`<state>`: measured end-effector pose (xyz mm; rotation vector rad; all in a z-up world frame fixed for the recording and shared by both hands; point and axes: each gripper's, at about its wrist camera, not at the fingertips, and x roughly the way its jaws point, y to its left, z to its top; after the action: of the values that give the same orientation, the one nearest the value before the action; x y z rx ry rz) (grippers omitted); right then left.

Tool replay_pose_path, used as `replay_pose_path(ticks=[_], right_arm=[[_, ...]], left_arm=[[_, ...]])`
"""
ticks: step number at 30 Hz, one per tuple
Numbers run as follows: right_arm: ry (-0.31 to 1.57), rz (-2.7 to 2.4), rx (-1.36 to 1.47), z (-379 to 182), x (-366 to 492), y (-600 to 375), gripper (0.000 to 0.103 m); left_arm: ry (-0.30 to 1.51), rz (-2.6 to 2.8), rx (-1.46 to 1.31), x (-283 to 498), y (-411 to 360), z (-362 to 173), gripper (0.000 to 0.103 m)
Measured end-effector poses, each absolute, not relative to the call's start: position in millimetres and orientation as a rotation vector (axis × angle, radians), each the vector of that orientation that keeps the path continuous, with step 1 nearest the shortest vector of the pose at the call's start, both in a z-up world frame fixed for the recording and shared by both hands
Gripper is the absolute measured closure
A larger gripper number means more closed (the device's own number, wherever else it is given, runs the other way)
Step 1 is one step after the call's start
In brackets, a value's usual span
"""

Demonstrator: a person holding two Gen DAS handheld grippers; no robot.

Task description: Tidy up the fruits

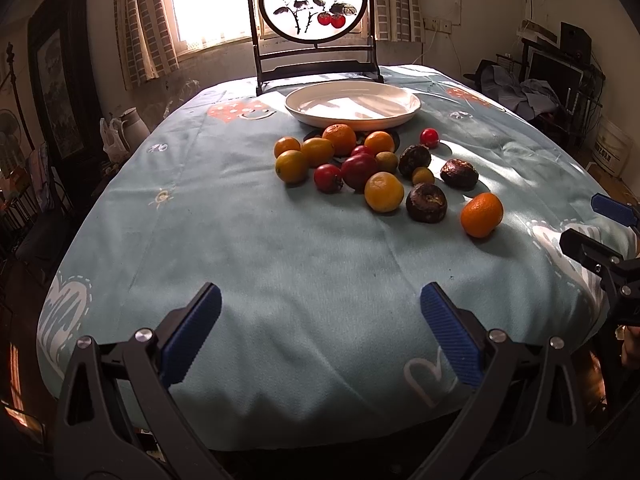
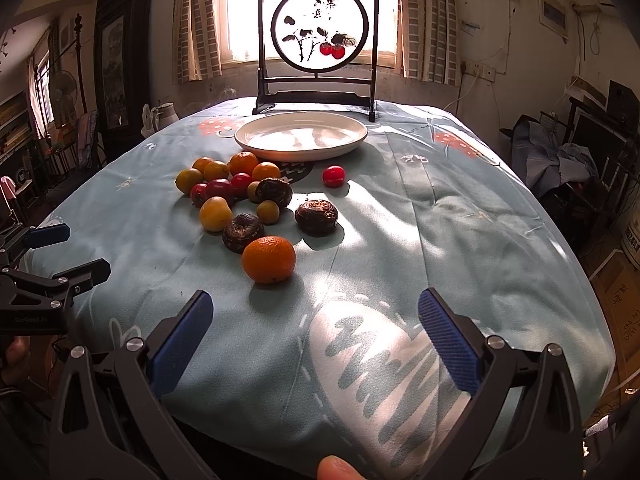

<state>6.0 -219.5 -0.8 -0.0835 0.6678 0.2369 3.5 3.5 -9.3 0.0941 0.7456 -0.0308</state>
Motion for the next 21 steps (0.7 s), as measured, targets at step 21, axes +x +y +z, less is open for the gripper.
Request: replay_pose_path(ticks=[21], right_arm=[[0.715, 0.272, -0.063, -12, 14, -214, 0.001]], left_arm=[[0.79, -0.032, 0.078, 10, 9, -19, 0.002]])
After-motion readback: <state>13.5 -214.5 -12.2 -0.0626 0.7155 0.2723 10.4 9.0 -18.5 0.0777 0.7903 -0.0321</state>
